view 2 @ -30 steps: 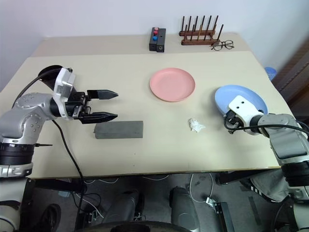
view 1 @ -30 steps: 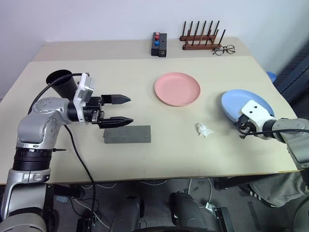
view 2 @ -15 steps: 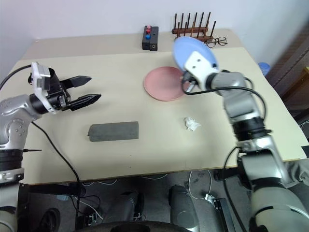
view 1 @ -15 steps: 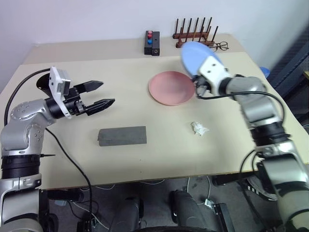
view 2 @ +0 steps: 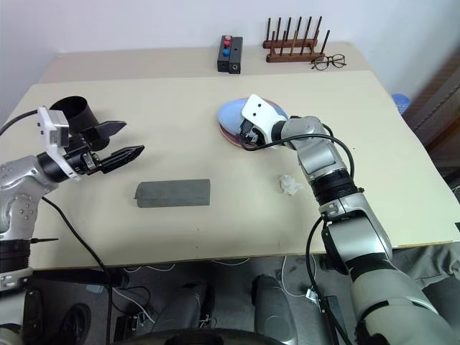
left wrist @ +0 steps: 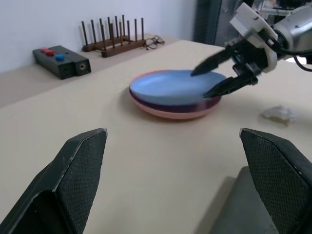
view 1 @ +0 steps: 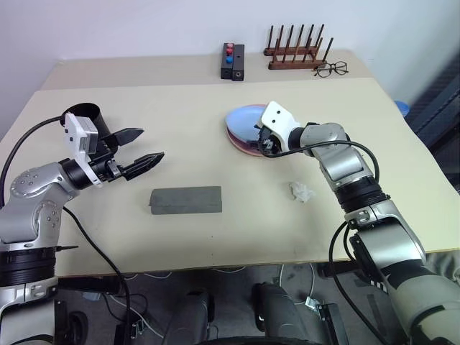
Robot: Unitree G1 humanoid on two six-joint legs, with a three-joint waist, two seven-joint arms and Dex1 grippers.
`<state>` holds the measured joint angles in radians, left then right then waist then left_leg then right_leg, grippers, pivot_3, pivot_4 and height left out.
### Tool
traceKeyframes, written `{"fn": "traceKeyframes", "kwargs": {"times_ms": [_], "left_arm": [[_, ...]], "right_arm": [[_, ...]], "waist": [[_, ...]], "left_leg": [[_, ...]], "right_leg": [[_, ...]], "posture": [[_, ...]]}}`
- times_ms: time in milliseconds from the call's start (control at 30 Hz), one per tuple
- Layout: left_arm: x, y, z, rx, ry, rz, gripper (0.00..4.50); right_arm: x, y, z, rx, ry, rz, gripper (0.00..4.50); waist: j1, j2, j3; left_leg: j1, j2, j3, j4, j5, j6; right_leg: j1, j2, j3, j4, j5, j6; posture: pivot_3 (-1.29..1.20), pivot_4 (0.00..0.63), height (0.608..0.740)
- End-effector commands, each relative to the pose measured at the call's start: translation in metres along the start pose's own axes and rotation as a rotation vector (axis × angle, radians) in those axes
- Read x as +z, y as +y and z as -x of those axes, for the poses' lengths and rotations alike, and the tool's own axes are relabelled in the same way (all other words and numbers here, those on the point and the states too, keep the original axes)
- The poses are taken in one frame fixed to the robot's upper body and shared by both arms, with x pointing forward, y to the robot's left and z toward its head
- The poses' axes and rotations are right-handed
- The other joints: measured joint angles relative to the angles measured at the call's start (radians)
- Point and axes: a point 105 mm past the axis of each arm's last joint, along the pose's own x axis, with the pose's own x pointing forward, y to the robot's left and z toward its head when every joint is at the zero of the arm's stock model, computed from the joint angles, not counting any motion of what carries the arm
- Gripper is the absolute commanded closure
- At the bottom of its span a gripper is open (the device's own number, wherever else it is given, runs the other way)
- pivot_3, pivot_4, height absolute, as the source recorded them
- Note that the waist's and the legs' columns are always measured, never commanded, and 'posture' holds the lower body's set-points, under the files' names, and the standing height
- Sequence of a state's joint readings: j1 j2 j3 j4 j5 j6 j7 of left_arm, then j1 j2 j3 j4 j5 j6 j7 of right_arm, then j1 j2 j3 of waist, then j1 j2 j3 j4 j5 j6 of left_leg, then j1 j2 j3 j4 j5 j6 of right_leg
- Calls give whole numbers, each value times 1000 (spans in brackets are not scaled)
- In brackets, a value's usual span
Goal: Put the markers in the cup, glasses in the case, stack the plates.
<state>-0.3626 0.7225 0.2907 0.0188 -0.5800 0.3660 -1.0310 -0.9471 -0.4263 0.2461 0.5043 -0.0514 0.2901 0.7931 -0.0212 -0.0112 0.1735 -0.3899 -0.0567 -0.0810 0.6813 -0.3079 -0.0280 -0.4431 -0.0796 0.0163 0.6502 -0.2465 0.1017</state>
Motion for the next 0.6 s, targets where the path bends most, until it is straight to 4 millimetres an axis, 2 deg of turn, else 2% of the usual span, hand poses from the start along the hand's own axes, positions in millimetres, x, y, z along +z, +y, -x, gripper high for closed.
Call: {"fn": "traceKeyframes", "kwargs": {"times_ms": [33, 133, 233, 400, 600], "left_arm": [[12, 1, 1, -10, -35, -35, 0], [15, -1, -2, -34, -43, -29, 0], [15, -5, -3, -59, -41, -15, 0], [11, -15, -5, -148, -15, 27, 0], [8, -18, -15, -213, -4, 26, 0]], "right_arm": [[31, -17, 21, -16, -156, -142, 563], [27, -27, 44, -13, -198, -314, 563], [9, -17, 70, 57, -164, -438, 563], [-29, 4, 106, 65, -14, -445, 563], [-70, 34, 121, 84, 168, -419, 563]], "waist": [[1, 0, 0], [6, 0, 0], [13, 0, 0], [7, 0, 0], [5, 0, 0]], "left_leg": [[0, 0, 0, 0, 0, 0], [0, 0, 0, 0, 0, 0], [0, 0, -1, 0, 0, 1], [0, -1, 0, 0, -4, 7], [1, 1, 0, 0, -4, 7]], "right_leg": [[0, 0, 0, 0, 0, 0], [0, 0, 0, 0, 0, 0], [2, 0, -1, -1, 0, 0], [2, -1, -1, -2, 0, 0], [1, 0, 0, 0, 0, 0]], "posture": [[0, 150, 740], [0, 150, 740], [0, 150, 740], [0, 150, 740], [0, 150, 740]]}}
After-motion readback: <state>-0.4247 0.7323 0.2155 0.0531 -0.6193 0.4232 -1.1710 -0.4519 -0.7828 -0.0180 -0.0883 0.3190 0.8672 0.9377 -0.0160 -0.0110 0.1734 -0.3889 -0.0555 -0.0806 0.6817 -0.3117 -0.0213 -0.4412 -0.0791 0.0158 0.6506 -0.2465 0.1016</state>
